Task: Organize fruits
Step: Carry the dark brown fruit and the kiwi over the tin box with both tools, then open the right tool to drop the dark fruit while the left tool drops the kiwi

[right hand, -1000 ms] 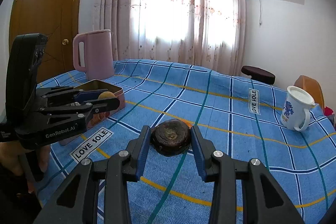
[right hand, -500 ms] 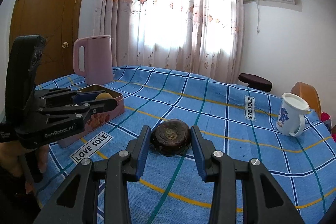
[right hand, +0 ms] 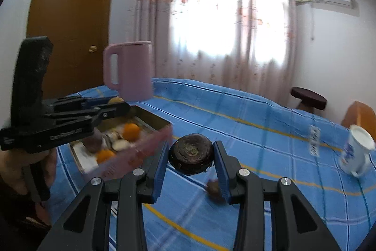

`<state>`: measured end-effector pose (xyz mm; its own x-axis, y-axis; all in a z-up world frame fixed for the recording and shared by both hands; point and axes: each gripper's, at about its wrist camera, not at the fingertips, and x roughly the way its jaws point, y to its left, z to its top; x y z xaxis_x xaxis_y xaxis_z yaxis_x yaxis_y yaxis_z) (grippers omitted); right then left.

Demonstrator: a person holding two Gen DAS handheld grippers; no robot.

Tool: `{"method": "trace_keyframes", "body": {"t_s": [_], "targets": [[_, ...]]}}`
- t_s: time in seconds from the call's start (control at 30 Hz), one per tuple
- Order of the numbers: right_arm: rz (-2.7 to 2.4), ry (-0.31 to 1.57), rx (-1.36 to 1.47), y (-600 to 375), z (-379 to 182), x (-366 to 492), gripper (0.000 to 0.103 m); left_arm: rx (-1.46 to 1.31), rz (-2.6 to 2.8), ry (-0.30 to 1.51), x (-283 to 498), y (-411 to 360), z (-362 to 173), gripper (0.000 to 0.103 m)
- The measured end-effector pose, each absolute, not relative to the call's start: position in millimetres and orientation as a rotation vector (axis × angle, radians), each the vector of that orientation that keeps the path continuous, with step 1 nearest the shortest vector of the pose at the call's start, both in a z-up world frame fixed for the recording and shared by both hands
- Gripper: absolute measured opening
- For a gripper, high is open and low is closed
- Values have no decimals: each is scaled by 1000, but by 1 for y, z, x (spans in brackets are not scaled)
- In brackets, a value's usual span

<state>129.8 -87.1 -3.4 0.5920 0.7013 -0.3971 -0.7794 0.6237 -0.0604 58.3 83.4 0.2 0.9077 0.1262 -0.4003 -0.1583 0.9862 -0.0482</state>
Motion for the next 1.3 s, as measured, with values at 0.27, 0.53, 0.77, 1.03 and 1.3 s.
{"method": "trace_keyframes", "body": {"t_s": [0.27,0.53,0.77,1.03,1.3], "targets": [[958,374,-271,-29,-2,122,40,-145,216,438,47,134,-5,28],[1045,425,-318,10,-18,108,40,-180,225,460,36,155,-10,28],[1120,464,-402,40,-36,86,41,-196,254,490,33,168,-19,28],[1152,528,-444,50,-51,84,47,-188,272,549,39,171,-34,35],[1066,489,-386,3,-36,95,60,-226,308,467,22,171,-21,85]]}}
